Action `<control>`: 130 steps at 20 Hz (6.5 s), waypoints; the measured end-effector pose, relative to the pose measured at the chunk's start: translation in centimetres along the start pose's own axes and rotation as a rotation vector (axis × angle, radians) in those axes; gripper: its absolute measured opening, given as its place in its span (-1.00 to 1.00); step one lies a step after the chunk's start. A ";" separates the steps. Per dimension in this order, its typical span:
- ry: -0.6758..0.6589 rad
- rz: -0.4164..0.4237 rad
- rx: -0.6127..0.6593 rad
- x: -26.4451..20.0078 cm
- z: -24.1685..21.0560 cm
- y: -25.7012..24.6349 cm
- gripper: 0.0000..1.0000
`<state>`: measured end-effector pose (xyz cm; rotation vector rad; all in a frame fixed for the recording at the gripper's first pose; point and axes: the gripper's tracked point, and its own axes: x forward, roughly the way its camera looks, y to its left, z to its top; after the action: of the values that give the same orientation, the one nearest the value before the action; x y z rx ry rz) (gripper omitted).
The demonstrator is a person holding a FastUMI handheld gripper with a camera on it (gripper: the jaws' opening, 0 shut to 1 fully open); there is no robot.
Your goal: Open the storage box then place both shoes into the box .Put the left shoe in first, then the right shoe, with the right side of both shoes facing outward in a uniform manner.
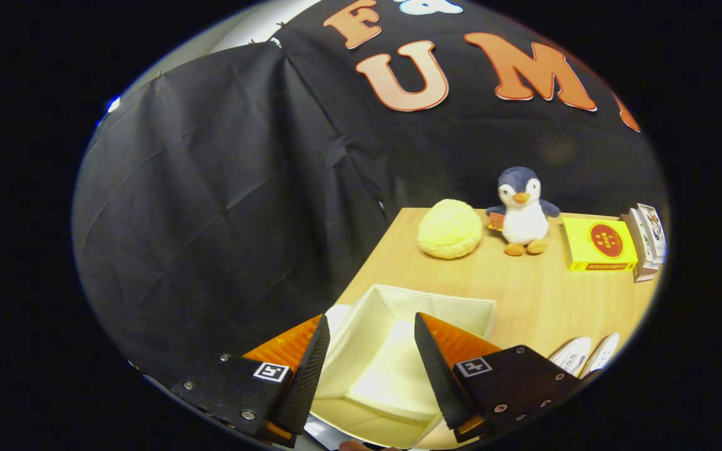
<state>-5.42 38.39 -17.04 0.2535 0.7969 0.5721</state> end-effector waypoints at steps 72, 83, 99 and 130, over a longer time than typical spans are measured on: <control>0.080 -0.341 0.269 -7.4 -5.2 -15.0 -0.95; 0.264 -0.240 0.239 0.9 -6.2 -3.0 -0.94; 0.531 -0.460 0.355 9.7 -15.1 -1.9 -0.94; 0.127 -0.039 0.260 -5.8 -7.7 -4.8 0.92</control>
<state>-12.41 31.20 -20.81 0.4424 0.9982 0.4505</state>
